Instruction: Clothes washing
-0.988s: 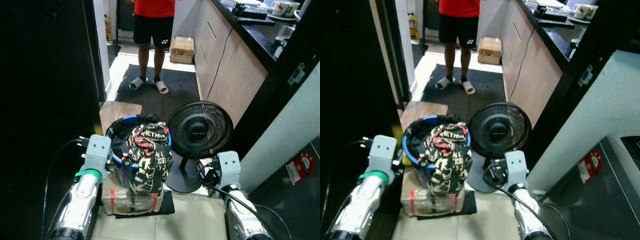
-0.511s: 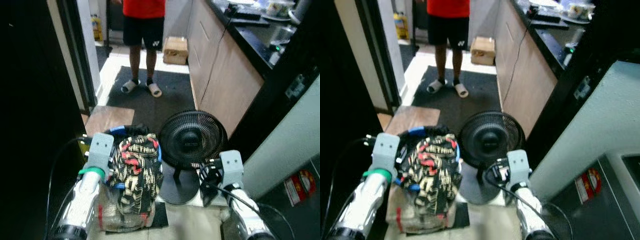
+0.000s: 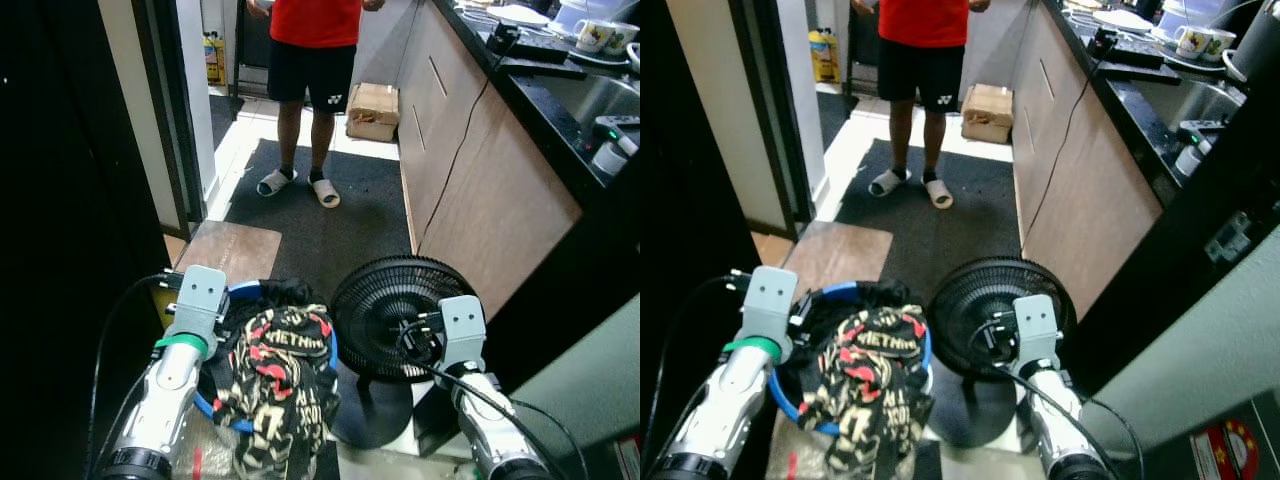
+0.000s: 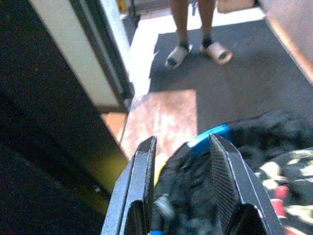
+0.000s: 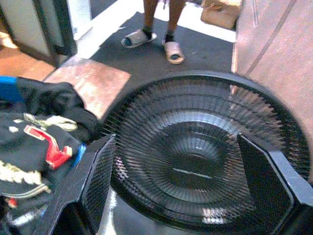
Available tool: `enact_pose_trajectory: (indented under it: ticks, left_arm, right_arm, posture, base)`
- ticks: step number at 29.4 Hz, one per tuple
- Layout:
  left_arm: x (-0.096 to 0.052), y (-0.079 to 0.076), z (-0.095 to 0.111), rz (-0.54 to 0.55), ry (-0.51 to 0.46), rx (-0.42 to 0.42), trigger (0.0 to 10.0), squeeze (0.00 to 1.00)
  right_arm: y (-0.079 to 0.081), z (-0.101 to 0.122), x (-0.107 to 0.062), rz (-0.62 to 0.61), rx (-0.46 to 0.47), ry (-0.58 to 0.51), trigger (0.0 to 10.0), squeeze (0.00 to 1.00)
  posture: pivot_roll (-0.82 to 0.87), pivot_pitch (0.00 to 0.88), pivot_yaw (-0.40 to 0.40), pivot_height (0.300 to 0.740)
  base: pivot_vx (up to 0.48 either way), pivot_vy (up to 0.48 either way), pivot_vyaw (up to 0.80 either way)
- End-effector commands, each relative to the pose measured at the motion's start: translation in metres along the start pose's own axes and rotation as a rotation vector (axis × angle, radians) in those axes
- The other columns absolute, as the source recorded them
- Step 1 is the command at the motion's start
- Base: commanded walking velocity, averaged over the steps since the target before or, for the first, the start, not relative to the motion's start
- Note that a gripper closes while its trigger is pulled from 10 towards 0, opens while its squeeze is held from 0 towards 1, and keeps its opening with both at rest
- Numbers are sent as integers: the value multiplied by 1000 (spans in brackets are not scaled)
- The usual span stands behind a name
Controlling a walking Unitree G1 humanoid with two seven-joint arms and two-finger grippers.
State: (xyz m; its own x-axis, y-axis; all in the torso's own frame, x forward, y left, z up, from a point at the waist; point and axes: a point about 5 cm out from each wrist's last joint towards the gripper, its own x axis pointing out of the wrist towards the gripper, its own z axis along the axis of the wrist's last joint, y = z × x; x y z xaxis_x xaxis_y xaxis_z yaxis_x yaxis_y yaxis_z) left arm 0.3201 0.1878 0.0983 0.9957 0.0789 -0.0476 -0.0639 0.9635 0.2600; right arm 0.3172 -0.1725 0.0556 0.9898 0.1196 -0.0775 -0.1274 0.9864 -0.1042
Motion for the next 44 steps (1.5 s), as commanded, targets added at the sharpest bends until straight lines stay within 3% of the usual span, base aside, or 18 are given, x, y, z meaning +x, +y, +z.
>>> enact_pose_trajectory:
  ticks: [1, 23, 31, 37, 44]
  left_arm:
    - [-2, -6, -7, -16, 26, -2, 10000, 0]
    - [-3, -9, -17, -8, 45, -10, 10000, 0]
    - [-8, 1, -25, -27, 78, 29, 10000, 0]
    - [-7, 6, -23, -35, 74, 47, 10000, 0]
    - [-5, 4, -22, -26, 71, 31, 10000, 0]
  right_arm:
    - [-7, -9, -7, -19, -7, 36, 10000, 0]
    - [-14, -4, -4, -39, -34, 21, 10000, 0]
    - [0, -10, -6, -47, 1, 23, 10000, 0]
    - [4, -12, -7, -50, 13, 25, 10000, 0]
    - [-6, -9, -6, -56, -8, 19, 10000, 0]
  posture:
    - [84, 23, -42, 740]
    - [53, 4, -43, 740]
    - [58, 1, 47, 740]
    - [52, 0, 63, 740]
    - [45, 0, 53, 740]
  base:
    - [0, 0, 0]
    - [0, 0, 0]
    - [0, 0, 0]
    - [0, 0, 0]
    - [0, 0, 0]
